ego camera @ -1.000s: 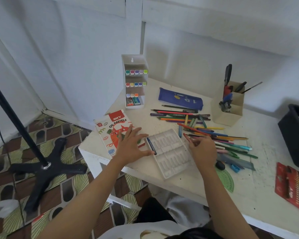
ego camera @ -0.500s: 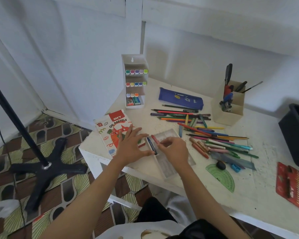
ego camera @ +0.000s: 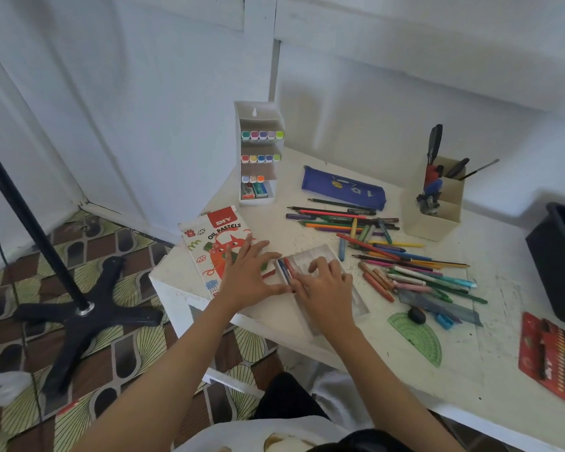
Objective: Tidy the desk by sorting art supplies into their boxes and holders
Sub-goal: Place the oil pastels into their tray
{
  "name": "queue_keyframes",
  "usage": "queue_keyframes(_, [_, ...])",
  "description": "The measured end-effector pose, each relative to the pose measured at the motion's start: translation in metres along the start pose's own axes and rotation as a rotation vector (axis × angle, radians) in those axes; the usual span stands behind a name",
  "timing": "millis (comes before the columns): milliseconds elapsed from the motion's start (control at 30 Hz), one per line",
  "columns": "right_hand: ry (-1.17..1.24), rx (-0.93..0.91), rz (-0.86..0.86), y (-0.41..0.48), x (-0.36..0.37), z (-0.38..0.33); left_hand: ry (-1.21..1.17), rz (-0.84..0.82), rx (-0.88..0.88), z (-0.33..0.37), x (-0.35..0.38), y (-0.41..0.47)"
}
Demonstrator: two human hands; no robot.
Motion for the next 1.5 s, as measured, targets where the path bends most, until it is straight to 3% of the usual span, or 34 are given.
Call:
queue_keyframes(167, [0.044, -0.088, -0.111, 0.004, 0.003, 0.009, 0.011, -0.014, -0.002, -0.001, 0.001, 0.0])
queue_keyframes(267, [0.093, -0.02, -0.304, 0.024, 0.005, 0.024, -0.019, -0.016, -0.001, 0.001, 0.0, 0.0])
queue_keyframes(400, [0.074, 0.125, -0.209, 0.058, -0.008, 0.057, -0.036, -0.019, -0.007, 0.001, 0.0, -0.001])
queue_keyframes(600, [-0.078, 0.338, -0.253, 0.074, 0.003, 0.08, -0.055, -0.011, -0.014, -0.001, 0.0, -0.001])
queue_keyframes(1033, [0.262, 0.649, -0.23, 0.079, -0.006, 0.077, -0.028, 0.018, -0.014, 0.002, -0.005, -0.003])
queue_keyframes(1133, [0.308, 0.635, -0.21, 0.072, -0.019, 0.073, -0.027, 0.014, -0.013, 0.003, -0.005, -0.003])
queue_keyframes(1300, [0.525, 0.556, -0.318, 0.049, -0.013, 0.051, -0.03, 0.008, -0.014, 0.004, -0.006, -0.003])
queue_keyframes(1500, [0.44, 0.47, -0.381, 0.024, 0.001, 0.017, -0.045, 0.018, -0.025, 0.003, -0.006, -0.002])
Point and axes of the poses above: each hand's wrist, its own y-axis towards the middle knuckle, its own x-axis out of the palm, z = x × y, the point moved 5 cm from there along y, towards the middle knuckle, and after that the axes turned 12 degrees about x, right-handed, at the moved point
